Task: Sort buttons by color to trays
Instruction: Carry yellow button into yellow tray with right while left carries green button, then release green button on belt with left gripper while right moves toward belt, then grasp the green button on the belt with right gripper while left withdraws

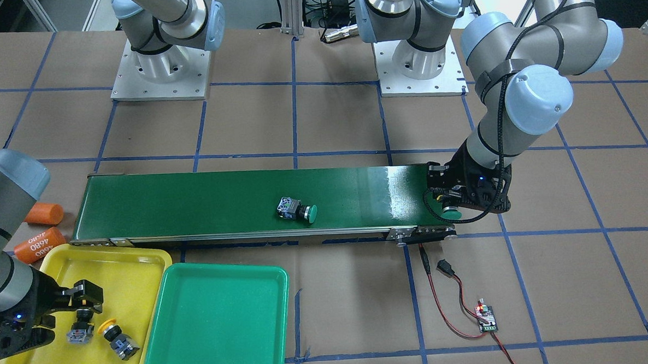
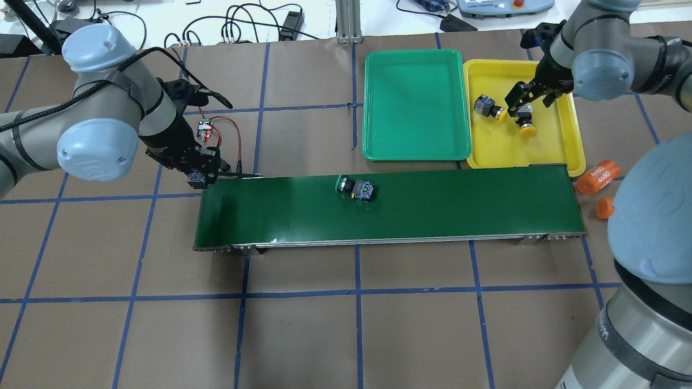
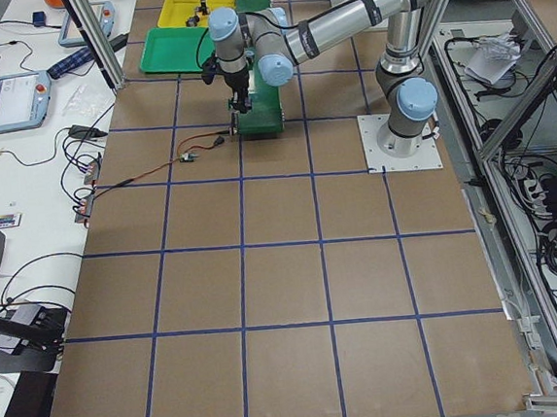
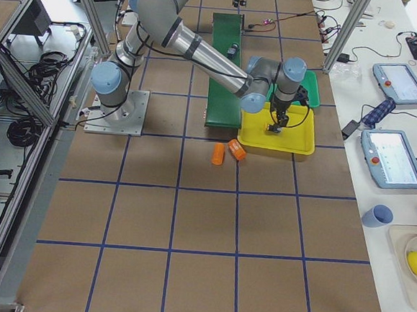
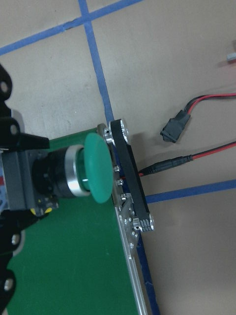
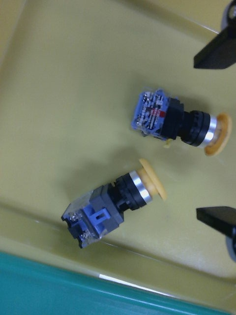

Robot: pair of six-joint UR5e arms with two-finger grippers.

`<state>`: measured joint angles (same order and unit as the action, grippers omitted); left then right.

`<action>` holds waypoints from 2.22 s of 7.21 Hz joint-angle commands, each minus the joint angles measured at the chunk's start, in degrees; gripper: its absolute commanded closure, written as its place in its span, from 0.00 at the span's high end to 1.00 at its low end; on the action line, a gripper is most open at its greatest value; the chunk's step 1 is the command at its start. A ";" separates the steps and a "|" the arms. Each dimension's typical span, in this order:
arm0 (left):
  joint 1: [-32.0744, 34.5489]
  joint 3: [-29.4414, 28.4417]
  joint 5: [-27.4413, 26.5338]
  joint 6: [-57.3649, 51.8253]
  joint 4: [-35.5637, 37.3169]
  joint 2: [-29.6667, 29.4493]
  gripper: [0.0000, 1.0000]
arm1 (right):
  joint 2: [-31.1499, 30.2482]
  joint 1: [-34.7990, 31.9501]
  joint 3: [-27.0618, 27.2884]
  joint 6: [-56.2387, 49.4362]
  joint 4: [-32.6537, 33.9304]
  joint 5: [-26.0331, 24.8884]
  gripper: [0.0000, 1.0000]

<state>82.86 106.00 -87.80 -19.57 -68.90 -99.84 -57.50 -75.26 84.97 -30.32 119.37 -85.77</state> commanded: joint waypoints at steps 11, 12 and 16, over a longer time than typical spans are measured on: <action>0.20 4.41 -0.53 -0.03 2.65 2.53 1.00 | -24.15 -21.33 23.12 -3.55 -7.92 -0.22 1.00; 0.20 1.34 -1.14 -0.03 -3.98 4.02 1.00 | -24.68 -21.33 24.70 -9.35 -7.58 -0.19 1.00; 0.03 -13.70 -1.15 -0.03 -18.72 5.97 1.00 | -24.43 -21.24 24.98 -35.92 -0.75 -0.19 1.00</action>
<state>83.02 95.64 -88.93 -19.60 -85.62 -94.07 -82.48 -96.58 109.86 -60.85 115.49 -86.02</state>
